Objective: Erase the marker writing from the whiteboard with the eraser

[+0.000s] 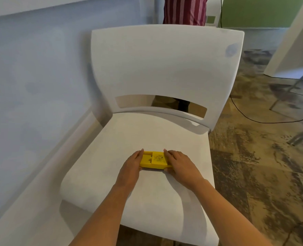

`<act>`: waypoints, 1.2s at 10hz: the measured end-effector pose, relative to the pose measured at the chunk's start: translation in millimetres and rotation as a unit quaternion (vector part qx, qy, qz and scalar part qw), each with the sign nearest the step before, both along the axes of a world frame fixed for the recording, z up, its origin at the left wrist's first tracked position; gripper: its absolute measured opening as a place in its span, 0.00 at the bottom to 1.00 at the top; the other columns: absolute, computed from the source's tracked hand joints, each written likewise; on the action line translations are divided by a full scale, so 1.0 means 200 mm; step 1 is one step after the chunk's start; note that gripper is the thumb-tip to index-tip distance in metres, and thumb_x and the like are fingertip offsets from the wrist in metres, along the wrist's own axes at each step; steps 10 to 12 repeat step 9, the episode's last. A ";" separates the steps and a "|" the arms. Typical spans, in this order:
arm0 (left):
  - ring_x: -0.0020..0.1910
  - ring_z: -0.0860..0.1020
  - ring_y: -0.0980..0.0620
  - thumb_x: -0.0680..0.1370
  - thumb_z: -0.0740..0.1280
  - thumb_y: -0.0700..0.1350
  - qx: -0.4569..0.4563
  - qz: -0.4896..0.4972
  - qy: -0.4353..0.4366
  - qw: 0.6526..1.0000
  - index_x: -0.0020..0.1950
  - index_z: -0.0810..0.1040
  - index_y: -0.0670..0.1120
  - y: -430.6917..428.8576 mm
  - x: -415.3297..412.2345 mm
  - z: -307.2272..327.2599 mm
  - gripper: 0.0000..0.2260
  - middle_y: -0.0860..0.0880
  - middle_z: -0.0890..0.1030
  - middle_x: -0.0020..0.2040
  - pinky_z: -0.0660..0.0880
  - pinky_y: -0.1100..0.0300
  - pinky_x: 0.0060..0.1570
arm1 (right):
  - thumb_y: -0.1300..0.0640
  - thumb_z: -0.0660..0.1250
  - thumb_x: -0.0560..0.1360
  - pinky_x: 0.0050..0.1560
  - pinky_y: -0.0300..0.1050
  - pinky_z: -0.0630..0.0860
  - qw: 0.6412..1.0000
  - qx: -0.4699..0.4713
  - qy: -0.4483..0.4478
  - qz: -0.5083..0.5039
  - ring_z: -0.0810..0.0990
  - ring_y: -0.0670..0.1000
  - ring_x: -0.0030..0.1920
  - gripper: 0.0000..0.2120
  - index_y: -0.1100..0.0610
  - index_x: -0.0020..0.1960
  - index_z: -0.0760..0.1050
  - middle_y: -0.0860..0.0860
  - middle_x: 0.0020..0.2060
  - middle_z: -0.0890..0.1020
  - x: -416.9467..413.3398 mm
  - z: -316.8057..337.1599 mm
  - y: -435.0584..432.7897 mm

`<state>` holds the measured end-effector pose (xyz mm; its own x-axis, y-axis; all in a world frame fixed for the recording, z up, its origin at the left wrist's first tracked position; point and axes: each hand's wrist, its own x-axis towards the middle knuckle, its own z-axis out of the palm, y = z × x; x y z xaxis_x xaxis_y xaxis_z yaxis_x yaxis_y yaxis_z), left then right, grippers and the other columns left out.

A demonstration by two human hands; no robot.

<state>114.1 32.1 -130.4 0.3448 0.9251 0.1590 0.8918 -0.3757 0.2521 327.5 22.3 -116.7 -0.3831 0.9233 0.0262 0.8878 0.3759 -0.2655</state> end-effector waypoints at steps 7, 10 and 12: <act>0.71 0.68 0.48 0.79 0.64 0.41 -0.002 0.035 -0.002 0.999 0.73 0.62 0.39 -0.14 -0.01 0.08 0.24 0.42 0.66 0.73 0.66 0.60 0.68 | 0.48 0.50 0.82 0.75 0.44 0.50 0.999 0.026 -0.032 -0.017 0.54 0.50 0.74 0.28 0.55 0.77 0.45 0.49 0.76 0.54 -0.02 -0.02 -0.09; 0.57 0.80 0.43 0.69 0.75 0.38 0.113 0.073 0.034 0.990 0.61 0.76 0.34 -0.19 -0.17 0.25 0.23 0.38 0.79 0.60 0.78 0.48 0.53 | 0.48 0.51 0.82 0.74 0.45 0.53 0.999 0.028 -0.033 -0.015 0.56 0.51 0.74 0.26 0.54 0.77 0.48 0.50 0.76 0.56 -0.05 0.09 -0.12; 0.57 0.80 0.43 0.69 0.75 0.38 0.113 0.073 0.034 0.990 0.61 0.76 0.34 -0.19 -0.17 0.25 0.23 0.38 0.79 0.60 0.78 0.48 0.53 | 0.48 0.51 0.82 0.74 0.45 0.53 0.999 0.028 -0.033 -0.015 0.56 0.51 0.74 0.26 0.54 0.77 0.48 0.50 0.76 0.56 -0.05 0.09 -0.12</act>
